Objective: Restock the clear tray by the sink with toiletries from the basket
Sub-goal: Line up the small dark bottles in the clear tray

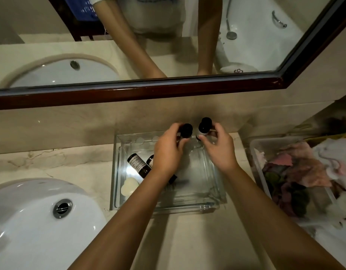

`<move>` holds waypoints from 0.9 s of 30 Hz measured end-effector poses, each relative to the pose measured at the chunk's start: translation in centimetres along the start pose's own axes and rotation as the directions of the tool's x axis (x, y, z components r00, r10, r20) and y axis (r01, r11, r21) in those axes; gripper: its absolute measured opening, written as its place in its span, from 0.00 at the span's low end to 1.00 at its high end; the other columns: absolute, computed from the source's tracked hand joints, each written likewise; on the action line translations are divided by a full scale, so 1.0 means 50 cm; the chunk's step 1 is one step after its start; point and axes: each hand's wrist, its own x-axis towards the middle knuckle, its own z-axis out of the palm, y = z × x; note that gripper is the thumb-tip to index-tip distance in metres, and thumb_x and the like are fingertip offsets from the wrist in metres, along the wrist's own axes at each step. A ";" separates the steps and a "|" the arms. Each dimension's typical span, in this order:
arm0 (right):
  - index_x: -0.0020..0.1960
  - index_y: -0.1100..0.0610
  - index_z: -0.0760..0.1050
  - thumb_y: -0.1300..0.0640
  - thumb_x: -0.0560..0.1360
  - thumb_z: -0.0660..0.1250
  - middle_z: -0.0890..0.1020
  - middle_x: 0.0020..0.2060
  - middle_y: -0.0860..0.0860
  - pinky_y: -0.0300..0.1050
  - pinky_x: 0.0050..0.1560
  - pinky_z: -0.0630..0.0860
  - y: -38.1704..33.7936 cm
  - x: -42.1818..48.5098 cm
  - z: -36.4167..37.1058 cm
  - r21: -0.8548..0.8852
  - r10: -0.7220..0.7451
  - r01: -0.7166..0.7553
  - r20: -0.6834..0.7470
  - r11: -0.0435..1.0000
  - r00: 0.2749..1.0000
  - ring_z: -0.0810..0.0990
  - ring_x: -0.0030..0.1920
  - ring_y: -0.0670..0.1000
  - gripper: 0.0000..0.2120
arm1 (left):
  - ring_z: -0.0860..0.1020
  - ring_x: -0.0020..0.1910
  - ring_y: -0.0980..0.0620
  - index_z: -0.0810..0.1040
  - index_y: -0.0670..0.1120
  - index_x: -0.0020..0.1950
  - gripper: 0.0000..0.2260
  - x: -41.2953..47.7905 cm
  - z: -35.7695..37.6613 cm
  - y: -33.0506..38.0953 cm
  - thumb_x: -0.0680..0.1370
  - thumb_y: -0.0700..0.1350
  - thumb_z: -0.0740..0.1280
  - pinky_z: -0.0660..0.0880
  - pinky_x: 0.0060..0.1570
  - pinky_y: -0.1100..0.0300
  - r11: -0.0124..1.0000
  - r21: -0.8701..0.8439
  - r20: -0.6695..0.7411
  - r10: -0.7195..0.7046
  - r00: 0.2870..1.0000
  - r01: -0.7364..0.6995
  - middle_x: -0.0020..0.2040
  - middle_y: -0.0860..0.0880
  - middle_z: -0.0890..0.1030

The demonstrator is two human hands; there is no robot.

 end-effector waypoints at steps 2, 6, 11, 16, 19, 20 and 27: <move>0.64 0.56 0.70 0.58 0.74 0.68 0.78 0.58 0.50 0.40 0.59 0.71 0.004 0.001 -0.001 -0.025 -0.021 0.022 0.008 0.999 1.000 0.75 0.59 0.47 0.19 | 0.77 0.59 0.51 0.72 0.44 0.65 0.16 0.007 0.003 0.004 0.78 0.43 0.65 0.73 0.55 0.60 1.000 0.003 0.010 -0.003 1.000 0.003 0.60 0.47 0.79; 0.64 0.56 0.70 0.58 0.75 0.68 0.78 0.60 0.51 0.40 0.58 0.70 0.007 0.002 0.000 -0.049 -0.044 0.045 0.032 0.998 0.999 0.75 0.61 0.48 0.19 | 0.78 0.59 0.48 0.69 0.45 0.69 0.18 0.017 0.009 0.006 0.78 0.43 0.65 0.75 0.58 0.53 0.999 0.035 0.018 -0.010 1.000 0.009 0.61 0.45 0.79; 0.64 0.57 0.70 0.59 0.75 0.68 0.78 0.60 0.52 0.41 0.58 0.72 0.005 0.004 0.010 -0.058 -0.050 0.053 0.058 0.997 0.997 0.76 0.61 0.49 0.19 | 0.78 0.59 0.46 0.69 0.45 0.69 0.19 0.021 0.012 0.004 0.78 0.42 0.64 0.75 0.56 0.52 0.998 0.067 0.020 0.001 1.000 -0.002 0.60 0.44 0.80; 0.64 0.57 0.70 0.58 0.75 0.68 0.78 0.60 0.53 0.38 0.55 0.71 0.008 0.004 0.013 -0.098 -0.057 0.061 0.044 0.993 0.997 0.76 0.60 0.49 0.19 | 0.79 0.56 0.45 0.67 0.46 0.70 0.20 0.020 0.007 0.000 0.79 0.43 0.64 0.76 0.55 0.52 0.994 0.101 0.046 0.023 0.999 -0.028 0.60 0.43 0.79; 0.64 0.57 0.70 0.58 0.75 0.68 0.79 0.59 0.54 0.43 0.56 0.74 0.011 0.001 0.016 -0.139 -0.075 0.077 0.021 0.987 0.997 0.77 0.60 0.51 0.18 | 0.80 0.54 0.44 0.67 0.46 0.70 0.20 0.019 0.009 -0.001 0.79 0.43 0.63 0.77 0.54 0.50 0.991 0.125 0.045 0.035 0.998 -0.040 0.59 0.42 0.80; 0.64 0.57 0.70 0.58 0.75 0.67 0.79 0.59 0.54 0.45 0.57 0.74 0.013 0.001 0.016 -0.148 -0.077 0.078 0.013 0.986 0.997 0.77 0.60 0.52 0.18 | 0.80 0.54 0.44 0.67 0.46 0.70 0.19 0.019 0.010 -0.002 0.79 0.43 0.63 0.77 0.53 0.50 0.991 0.129 0.042 0.037 0.998 -0.042 0.59 0.42 0.80; 0.60 0.59 0.71 0.58 0.75 0.66 0.80 0.54 0.54 0.45 0.53 0.75 0.011 -0.004 0.016 -0.162 -0.080 0.079 -0.002 0.984 0.997 0.78 0.56 0.52 0.14 | 0.78 0.57 0.43 0.68 0.45 0.68 0.17 0.017 0.008 -0.007 0.80 0.42 0.62 0.76 0.53 0.50 0.989 0.143 0.036 0.039 0.999 -0.043 0.59 0.43 0.80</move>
